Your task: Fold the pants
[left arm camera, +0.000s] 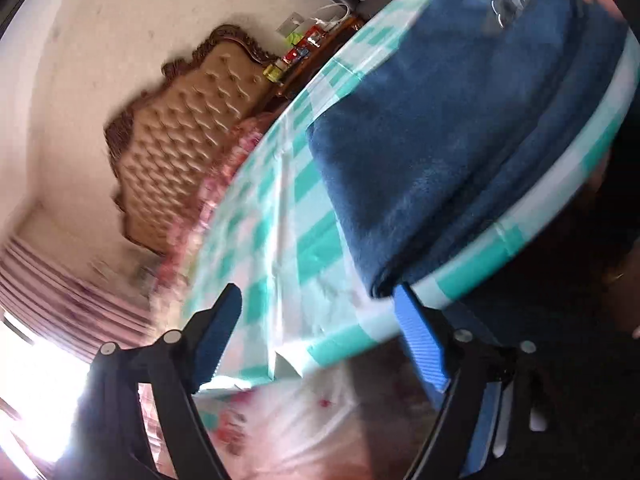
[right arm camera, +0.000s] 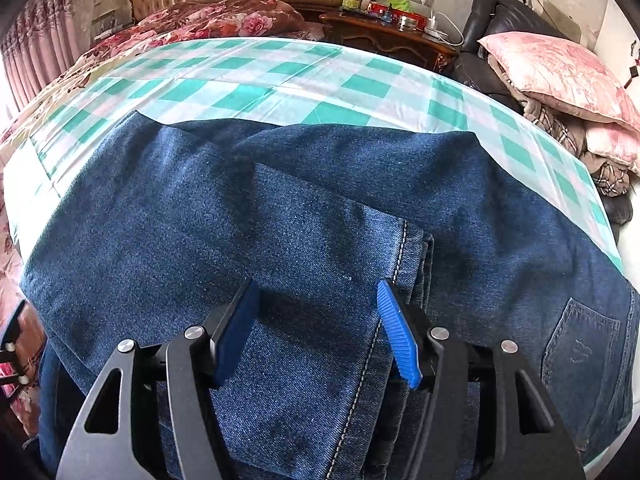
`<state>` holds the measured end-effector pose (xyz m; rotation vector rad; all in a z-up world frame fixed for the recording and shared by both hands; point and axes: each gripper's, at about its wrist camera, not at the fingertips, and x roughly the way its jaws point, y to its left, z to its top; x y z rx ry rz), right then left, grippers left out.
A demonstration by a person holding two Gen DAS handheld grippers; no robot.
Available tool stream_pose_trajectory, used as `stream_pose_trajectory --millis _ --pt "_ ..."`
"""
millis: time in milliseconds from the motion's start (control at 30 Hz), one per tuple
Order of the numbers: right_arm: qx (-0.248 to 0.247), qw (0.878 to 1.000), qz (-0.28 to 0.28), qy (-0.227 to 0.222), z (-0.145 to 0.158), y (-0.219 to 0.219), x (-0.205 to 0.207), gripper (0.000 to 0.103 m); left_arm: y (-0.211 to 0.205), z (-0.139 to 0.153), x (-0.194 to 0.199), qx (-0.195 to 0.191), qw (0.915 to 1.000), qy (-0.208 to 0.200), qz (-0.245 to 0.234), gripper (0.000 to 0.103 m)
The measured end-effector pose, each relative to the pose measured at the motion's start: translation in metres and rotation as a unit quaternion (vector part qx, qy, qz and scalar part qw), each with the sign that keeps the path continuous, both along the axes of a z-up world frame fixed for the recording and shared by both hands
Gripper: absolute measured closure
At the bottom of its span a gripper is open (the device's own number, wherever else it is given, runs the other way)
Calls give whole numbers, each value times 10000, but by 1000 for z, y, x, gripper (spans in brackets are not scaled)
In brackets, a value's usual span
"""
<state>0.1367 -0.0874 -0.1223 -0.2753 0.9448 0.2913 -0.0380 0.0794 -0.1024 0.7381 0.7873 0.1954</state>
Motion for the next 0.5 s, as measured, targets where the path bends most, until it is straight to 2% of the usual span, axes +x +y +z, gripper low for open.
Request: stream_pose_trajectory --millis 33,67,100,133,200,267,333,367,400,467,500 --pt "5 10000 -1 -11 0 0 0 45 15 14 0 -743 9971 0 135 52" --pt "12 10000 2 -27 0 0 -1 45 26 25 3 -1259 9918 -61 217 59" --pt "23 10000 -1 -35 0 -1 -1 45 38 37 10 -1784 9833 -206 307 74" --pt "44 10000 -10 -36 0 -1 -1 44 46 46 19 -2099 9765 -339 346 86" --pt "47 10000 -12 -44 0 -1 -2 44 49 61 54 -2748 9602 -491 -4 87" --pt "49 10000 -45 -28 0 -1 -2 44 46 58 95 -3181 9469 -302 -363 87" --pt "51 10000 -38 -39 0 -1 -2 44 46 44 137 -3368 9406 2 -439 87" --pt "56 10000 -44 -41 0 0 -2 44 50 29 164 -3522 9343 383 -397 86" --pt "62 10000 -54 -35 0 -1 -2 44 56 18 181 -3443 9369 552 -245 88" --pt "83 9999 -71 -39 -1 0 -2 43 79 10 202 -3004 9521 380 437 84" --pt "97 9999 -71 -50 -1 -1 -2 43 91 15 203 -3091 9478 229 747 84"
